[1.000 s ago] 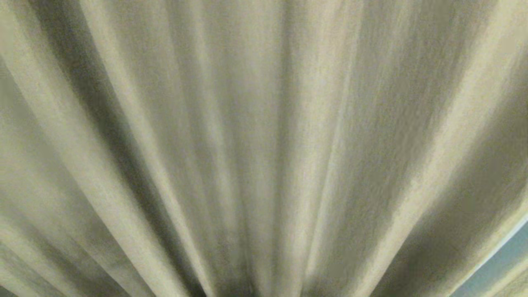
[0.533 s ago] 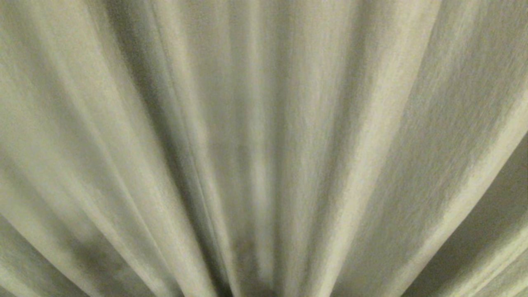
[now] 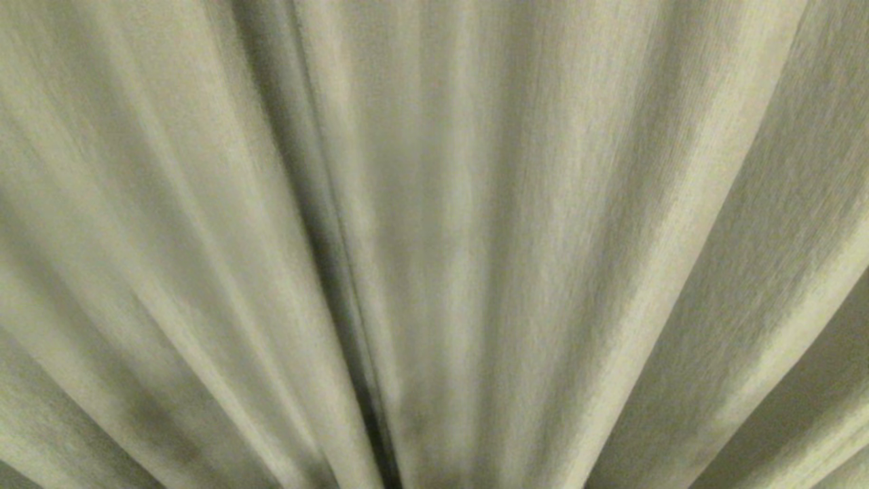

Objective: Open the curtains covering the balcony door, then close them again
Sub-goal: Close the outer curtains on both sides

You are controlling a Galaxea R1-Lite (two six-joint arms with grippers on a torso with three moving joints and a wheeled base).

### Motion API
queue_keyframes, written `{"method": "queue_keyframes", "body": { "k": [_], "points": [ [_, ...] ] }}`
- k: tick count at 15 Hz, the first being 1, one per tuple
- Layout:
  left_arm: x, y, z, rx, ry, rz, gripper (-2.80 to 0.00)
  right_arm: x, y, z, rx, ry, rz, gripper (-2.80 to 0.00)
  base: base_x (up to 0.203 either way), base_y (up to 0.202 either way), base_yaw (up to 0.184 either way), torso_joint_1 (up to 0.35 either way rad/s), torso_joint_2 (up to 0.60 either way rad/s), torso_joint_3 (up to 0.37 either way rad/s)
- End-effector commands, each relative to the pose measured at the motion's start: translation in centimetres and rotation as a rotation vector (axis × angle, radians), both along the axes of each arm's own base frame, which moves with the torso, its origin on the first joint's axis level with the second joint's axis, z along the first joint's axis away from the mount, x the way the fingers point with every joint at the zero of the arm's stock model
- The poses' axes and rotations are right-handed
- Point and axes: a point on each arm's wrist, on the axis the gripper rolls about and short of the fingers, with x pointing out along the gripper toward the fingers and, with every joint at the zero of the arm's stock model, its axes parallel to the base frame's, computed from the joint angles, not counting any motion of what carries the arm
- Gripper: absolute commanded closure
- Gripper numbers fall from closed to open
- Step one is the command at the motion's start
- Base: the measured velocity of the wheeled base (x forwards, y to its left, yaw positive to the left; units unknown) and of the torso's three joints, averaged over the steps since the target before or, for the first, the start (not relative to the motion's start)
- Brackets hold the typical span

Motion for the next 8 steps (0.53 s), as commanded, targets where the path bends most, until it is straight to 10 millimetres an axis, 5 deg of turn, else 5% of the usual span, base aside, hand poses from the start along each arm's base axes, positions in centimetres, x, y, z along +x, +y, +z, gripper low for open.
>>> {"method": "queue_keyframes", "body": {
  "k": [1,8],
  "points": [
    [-0.02,0.0,-0.02,-0.004,-0.003,0.001,0.0,0.02,0.0,-0.01,-0.001,0.002,0.001,0.0,0.0,0.0,0.0,0.0,0.0,0.0],
    [-0.02,0.0,-0.04,-0.01,-0.002,0.0,0.0,0.02,0.0,-0.01,0.0,0.002,0.001,0.0,0.0,0.0,0.0,0.0,0.0,0.0]
  ]
}}
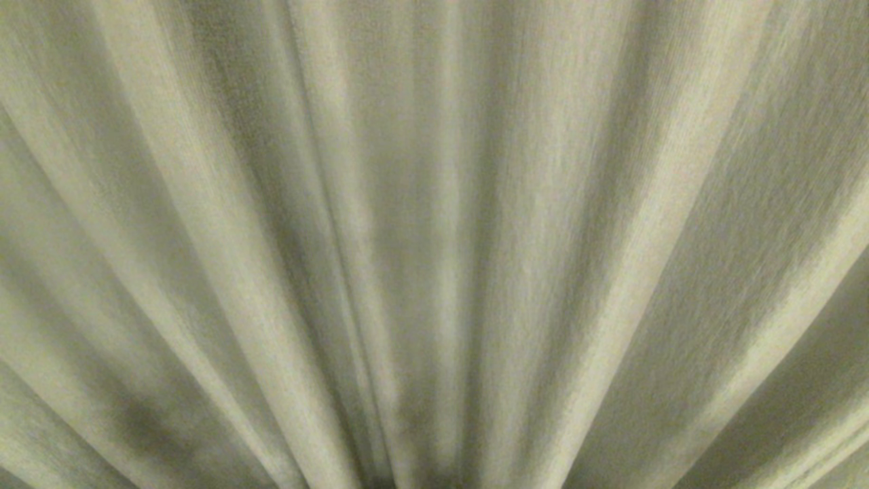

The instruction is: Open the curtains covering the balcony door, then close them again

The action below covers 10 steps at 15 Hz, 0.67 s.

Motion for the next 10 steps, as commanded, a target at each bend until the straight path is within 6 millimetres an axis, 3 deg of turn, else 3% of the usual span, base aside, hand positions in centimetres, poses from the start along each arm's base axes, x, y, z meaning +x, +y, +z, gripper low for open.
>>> {"method": "queue_keyframes", "body": {
  "k": [1,10],
  "points": [
    [-0.03,0.0,0.0,-0.001,-0.004,0.001,0.0,0.01,0.0,0.0,0.0,0.001,0.0,0.0,0.0,0.0,0.0,0.0,0.0,0.0],
    [-0.02,0.0,-0.03,0.0,-0.002,0.0,0.0,0.01,0.0,0.0,0.0,0.002,0.0,0.0,0.0,0.0,0.0,0.0,0.0,0.0]
  ]
}}
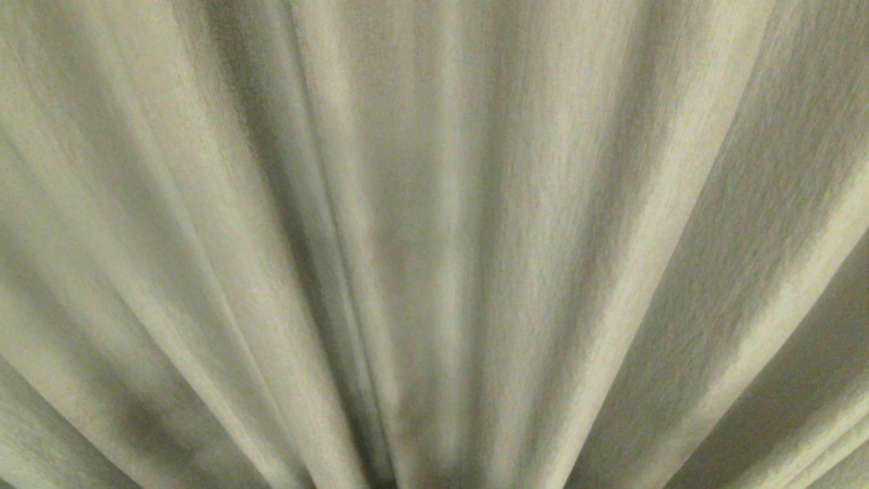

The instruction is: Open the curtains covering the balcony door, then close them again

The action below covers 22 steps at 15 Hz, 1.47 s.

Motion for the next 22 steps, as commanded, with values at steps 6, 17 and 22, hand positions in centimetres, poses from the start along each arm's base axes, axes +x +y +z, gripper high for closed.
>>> {"method": "queue_keyframes", "body": {
  "k": [6,17,22],
  "points": [
    [-0.03,-0.01,0.01,0.0,-0.004,-0.004,0.0,0.01,0.0,0.02,-0.001,0.001,-0.001,0.0,0.0,0.0,0.0,0.0,0.0,0.0],
    [-0.03,-0.01,0.01,0.005,-0.004,-0.004,0.0,0.01,0.0,0.02,-0.001,0.001,-0.001,0.0,0.0,-0.105,0.0,0.002,0.0,0.001],
    [-0.03,-0.01,0.01,0.005,-0.004,-0.004,0.0,0.01,0.0,0.03,-0.001,0.001,0.0,0.0,0.0,-0.19,-0.002,0.003,0.0,0.0]
  ]
}}
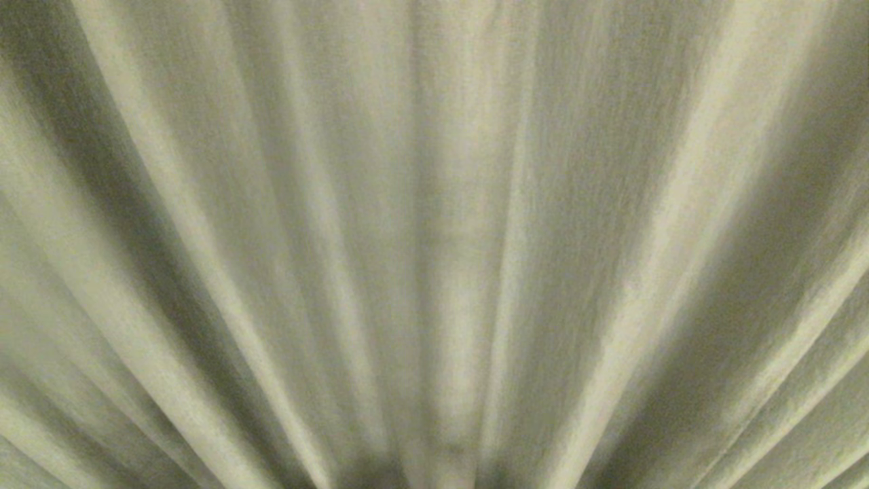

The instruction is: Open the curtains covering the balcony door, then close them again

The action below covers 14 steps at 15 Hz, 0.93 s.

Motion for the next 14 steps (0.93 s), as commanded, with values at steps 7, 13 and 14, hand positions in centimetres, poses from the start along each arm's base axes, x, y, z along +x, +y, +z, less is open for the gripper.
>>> {"method": "queue_keyframes", "body": {
  "k": [7,13,14],
  "points": [
    [-0.01,0.0,-0.01,0.01,-0.002,-0.003,0.0,0.02,0.0,-0.02,0.0,0.003,0.001,0.0,0.0,-0.191,0.002,0.003,0.0,0.0],
    [-0.01,0.0,-0.01,0.01,-0.002,-0.003,0.0,0.01,0.0,0.02,-0.001,0.001,0.0,0.0,0.0,-0.19,0.002,0.002,0.0,0.002],
    [-0.01,0.0,-0.01,0.01,-0.002,-0.003,0.0,0.01,0.0,0.02,-0.001,0.001,0.001,0.0,0.0,-0.19,0.004,0.006,0.0,0.002]
  ]
}}
